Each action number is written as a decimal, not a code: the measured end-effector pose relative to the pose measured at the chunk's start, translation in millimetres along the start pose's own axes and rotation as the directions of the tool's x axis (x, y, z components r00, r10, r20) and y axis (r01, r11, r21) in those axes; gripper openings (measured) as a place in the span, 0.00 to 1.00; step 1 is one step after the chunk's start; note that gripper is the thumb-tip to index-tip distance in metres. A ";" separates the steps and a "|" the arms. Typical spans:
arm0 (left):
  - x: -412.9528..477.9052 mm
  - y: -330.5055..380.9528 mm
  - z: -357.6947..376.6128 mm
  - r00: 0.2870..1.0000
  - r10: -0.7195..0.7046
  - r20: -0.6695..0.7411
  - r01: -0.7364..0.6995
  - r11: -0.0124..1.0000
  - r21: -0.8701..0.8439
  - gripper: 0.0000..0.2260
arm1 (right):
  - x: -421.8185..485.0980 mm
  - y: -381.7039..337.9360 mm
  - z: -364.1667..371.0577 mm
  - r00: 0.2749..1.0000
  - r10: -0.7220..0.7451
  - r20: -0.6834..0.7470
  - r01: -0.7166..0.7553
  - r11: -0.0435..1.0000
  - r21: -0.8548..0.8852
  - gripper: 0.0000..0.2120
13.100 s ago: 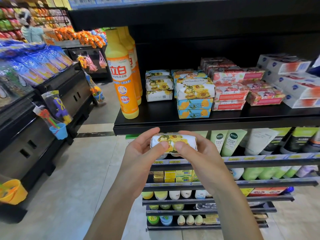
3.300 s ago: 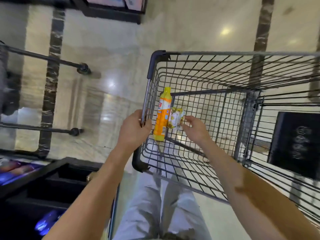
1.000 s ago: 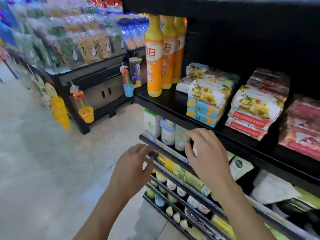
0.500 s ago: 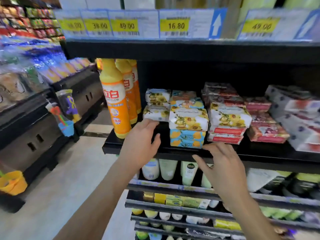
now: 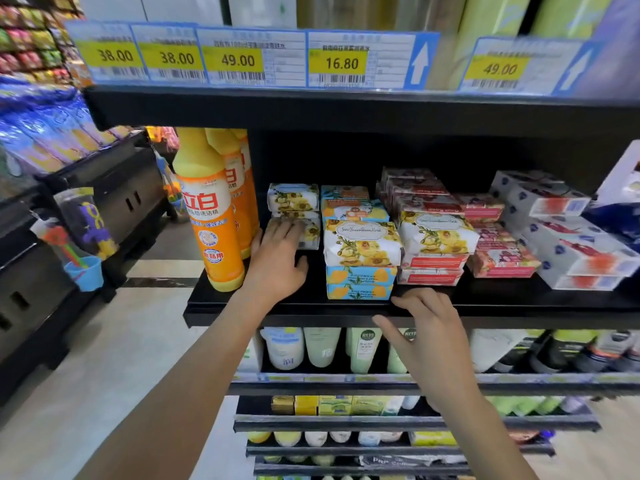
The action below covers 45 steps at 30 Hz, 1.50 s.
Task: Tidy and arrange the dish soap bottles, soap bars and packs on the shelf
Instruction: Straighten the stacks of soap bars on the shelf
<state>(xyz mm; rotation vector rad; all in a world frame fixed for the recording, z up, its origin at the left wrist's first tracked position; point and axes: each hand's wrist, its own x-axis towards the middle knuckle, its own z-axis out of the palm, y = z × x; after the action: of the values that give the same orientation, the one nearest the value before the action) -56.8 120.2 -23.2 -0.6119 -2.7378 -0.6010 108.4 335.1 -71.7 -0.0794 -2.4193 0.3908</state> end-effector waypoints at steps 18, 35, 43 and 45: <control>-4.5 4.8 -3.9 0.990 -0.073 -0.122 0.073 0.997 -0.002 0.28 | -4.6 2.1 9.3 0.999 0.012 -0.050 -0.008 0.997 0.071 0.19; -66.8 24.6 -4.2 0.948 -0.250 -0.197 0.238 0.968 -0.082 0.32 | -4.9 2.2 9.1 0.998 0.018 -0.058 -0.013 0.997 0.079 0.17; -117.9 19.1 -24.8 0.948 -0.284 -0.143 0.232 0.925 -0.301 0.34 | -8.4 -1.8 5.2 0.998 0.060 -0.013 -0.058 0.986 0.154 0.18; -130.6 15.7 -31.4 0.957 -0.258 -0.131 0.198 0.914 -0.354 0.34 | -9.2 -5.3 -1.6 0.993 0.102 0.055 -0.112 0.966 0.234 0.21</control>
<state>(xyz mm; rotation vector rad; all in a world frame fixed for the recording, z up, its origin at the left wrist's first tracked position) 69.7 74.3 -35.4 -0.2870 -2.5740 -1.1416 116.8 329.0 -74.7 -0.0975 -2.3975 0.7349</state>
